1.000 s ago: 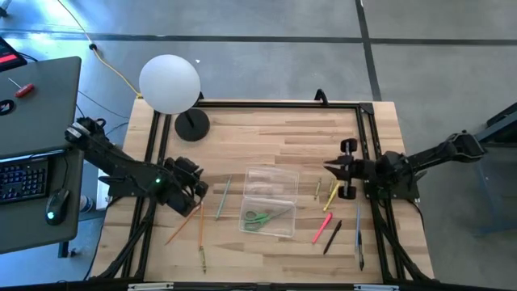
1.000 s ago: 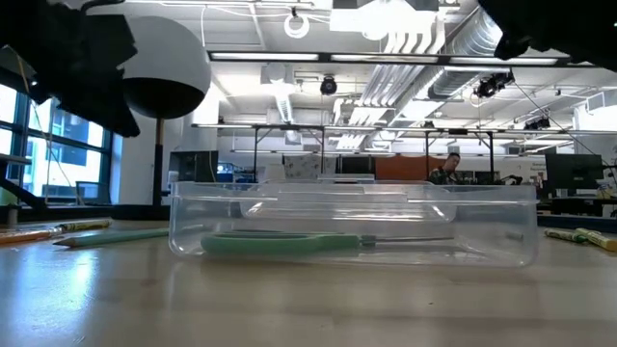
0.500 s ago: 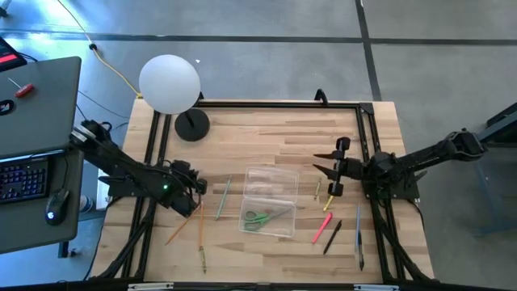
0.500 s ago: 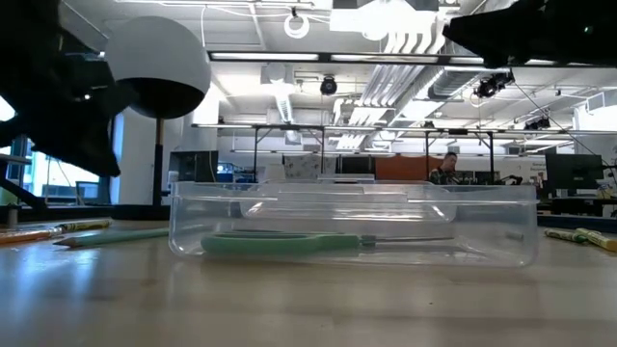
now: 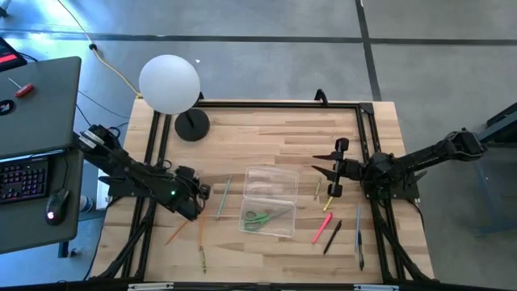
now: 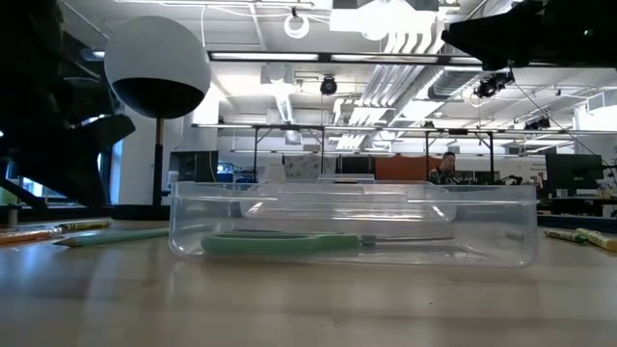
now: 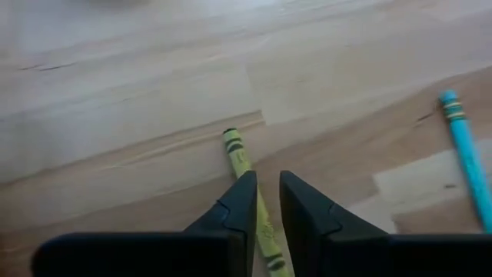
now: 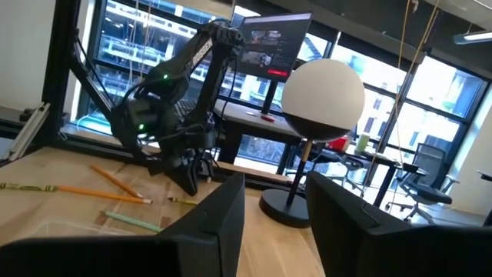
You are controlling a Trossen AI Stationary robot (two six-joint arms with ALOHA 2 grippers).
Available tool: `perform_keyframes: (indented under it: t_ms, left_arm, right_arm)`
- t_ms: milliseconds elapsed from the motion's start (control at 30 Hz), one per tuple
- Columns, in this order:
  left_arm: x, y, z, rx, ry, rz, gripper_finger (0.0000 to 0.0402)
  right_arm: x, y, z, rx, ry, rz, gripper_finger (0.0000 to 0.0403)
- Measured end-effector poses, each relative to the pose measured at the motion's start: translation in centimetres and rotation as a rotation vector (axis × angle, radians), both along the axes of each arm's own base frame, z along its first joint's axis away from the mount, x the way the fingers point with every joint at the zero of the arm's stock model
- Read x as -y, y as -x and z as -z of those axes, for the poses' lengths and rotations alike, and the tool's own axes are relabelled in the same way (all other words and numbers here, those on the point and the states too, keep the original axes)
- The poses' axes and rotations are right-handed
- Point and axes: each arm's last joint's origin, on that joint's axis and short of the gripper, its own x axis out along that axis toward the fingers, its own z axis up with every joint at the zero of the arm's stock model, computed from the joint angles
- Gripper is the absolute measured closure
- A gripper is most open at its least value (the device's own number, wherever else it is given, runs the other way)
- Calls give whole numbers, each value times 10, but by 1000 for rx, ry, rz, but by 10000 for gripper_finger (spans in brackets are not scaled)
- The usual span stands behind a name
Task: Pick & place school supplies into a supply box
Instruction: Put the green crayon into the transparent supply box
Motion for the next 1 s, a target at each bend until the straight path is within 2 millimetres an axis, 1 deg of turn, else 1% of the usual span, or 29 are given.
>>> perform_keyframes:
  t_ms: [200,467,733,867,1000]
  left_arm:
    - [2,-2,11,-41,-1,-21,323]
    - [4,-5,22,-47,-28,-46,326]
    - [3,-6,40,-91,-134,-58,330]
    - [2,-6,47,-102,-178,-56,337]
    - [2,-6,47,-104,-174,-58,356]
  right_arm:
    - [0,0,0,1,-2,0,284]
    - [0,0,0,0,-1,0,284]
    - [0,0,0,-4,-1,0,284]
    - [0,0,0,-4,-1,0,284]
    - [0,0,1,-6,0,-1,284]
